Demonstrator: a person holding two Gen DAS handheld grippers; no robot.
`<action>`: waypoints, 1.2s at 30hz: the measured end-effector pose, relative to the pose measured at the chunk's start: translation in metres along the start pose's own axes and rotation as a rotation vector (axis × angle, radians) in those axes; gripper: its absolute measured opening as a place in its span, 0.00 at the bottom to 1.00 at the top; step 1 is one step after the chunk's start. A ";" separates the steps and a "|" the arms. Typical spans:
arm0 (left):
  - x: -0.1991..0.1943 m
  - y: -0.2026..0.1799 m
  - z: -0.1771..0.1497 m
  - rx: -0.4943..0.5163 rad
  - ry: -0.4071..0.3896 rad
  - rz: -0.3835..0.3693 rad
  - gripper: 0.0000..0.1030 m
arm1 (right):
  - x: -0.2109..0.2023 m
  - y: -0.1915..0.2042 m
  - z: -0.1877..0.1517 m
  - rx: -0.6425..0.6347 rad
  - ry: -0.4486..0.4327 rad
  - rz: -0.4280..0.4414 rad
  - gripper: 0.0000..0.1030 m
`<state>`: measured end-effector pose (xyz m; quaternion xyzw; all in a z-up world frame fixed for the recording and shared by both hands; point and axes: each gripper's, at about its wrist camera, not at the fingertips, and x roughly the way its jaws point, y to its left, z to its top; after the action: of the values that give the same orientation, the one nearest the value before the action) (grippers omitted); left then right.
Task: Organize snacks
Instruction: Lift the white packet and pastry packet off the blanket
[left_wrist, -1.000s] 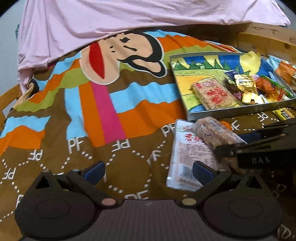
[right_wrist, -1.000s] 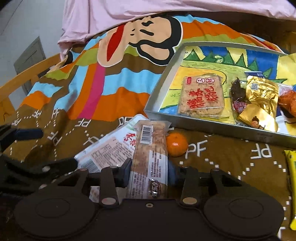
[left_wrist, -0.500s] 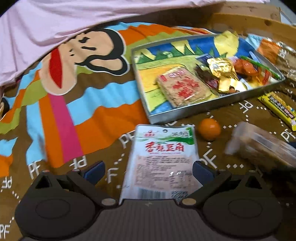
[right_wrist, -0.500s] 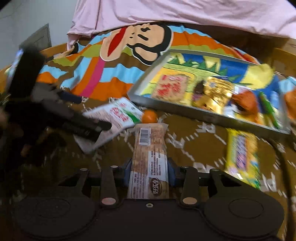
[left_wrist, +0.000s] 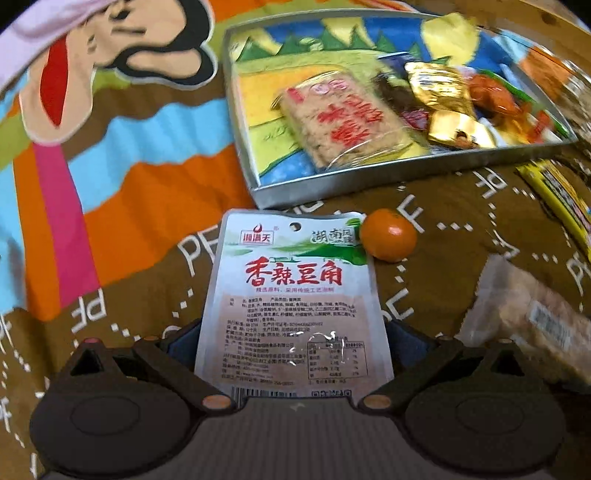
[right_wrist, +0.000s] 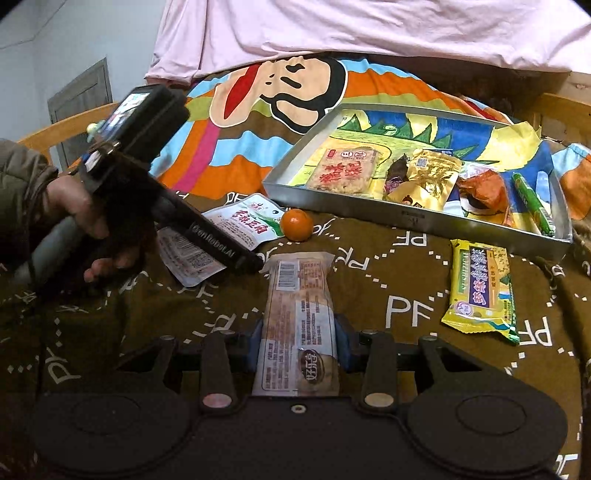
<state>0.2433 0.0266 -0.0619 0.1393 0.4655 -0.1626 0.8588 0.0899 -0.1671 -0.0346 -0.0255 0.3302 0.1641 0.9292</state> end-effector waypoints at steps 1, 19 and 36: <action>0.001 0.001 0.001 -0.011 0.004 -0.001 1.00 | 0.000 0.000 0.000 -0.001 -0.001 0.000 0.40; -0.023 -0.001 -0.003 -0.081 0.015 -0.020 0.74 | 0.003 0.002 -0.001 -0.012 0.005 -0.016 0.41; -0.033 0.005 -0.010 -0.141 0.016 -0.062 0.64 | 0.012 0.007 0.002 0.014 0.028 -0.033 0.40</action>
<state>0.2211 0.0398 -0.0391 0.0656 0.4867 -0.1547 0.8573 0.0977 -0.1562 -0.0399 -0.0270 0.3441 0.1461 0.9271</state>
